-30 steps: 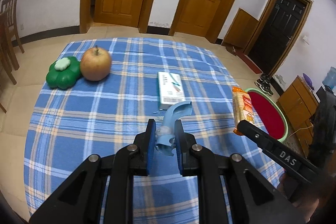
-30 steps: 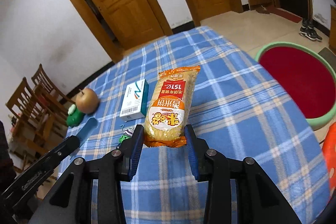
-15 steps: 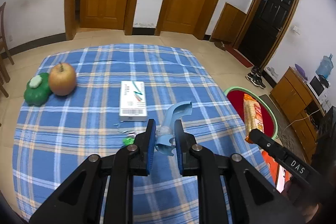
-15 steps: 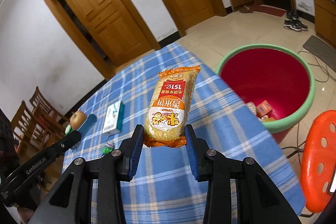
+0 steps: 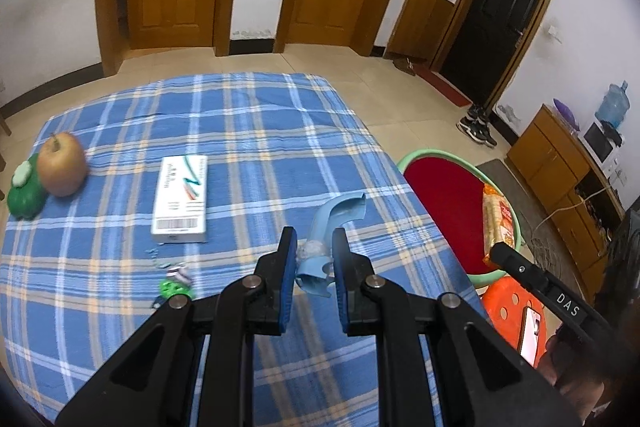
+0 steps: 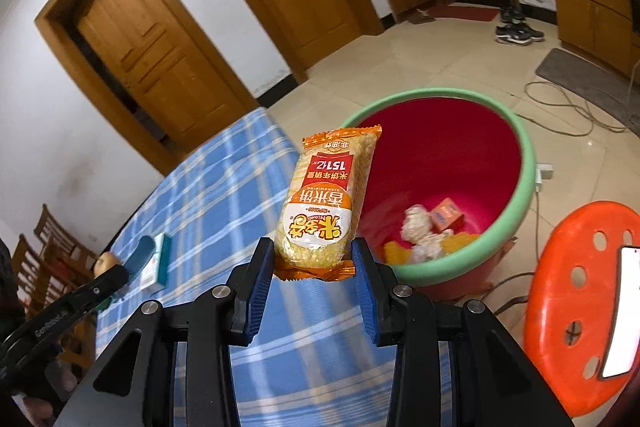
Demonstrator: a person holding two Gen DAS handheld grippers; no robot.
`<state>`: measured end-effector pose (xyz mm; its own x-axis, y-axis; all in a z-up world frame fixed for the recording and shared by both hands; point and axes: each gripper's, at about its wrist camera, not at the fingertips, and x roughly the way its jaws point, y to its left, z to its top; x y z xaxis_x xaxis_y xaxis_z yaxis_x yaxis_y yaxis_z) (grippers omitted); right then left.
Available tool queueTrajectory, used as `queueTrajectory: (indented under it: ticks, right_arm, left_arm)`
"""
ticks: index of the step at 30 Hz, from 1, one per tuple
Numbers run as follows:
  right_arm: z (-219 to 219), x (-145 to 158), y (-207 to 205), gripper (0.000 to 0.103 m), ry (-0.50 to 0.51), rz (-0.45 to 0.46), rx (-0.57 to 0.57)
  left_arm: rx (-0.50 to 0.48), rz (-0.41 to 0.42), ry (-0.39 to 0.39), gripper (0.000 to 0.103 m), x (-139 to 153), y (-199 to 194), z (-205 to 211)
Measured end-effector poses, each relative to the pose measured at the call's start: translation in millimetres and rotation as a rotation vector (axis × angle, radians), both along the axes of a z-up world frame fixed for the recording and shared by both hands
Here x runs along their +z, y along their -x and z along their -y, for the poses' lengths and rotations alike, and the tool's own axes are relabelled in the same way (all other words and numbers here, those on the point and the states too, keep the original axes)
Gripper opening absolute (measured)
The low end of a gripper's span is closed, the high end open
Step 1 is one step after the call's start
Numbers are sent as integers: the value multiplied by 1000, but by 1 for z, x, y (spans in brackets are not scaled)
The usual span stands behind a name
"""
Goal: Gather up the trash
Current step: 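Carry the hook and snack bag over the red bucket, then open both grippers to drop hook and snack bag into the bucket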
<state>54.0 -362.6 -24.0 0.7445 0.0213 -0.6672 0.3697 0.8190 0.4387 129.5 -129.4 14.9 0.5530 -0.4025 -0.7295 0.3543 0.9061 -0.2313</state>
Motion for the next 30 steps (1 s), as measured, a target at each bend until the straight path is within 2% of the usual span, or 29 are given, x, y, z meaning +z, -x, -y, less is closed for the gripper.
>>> queueTrajectory:
  ticks: [13, 30]
  right_arm:
    - [57, -25, -3, 42, -25, -40, -87]
    - [86, -23, 23, 42, -44, 5, -152]
  left_arm:
    - [-88, -18, -42, 17, -10, -20, 64]
    - [-233, -30, -84, 17, -27, -38, 163]
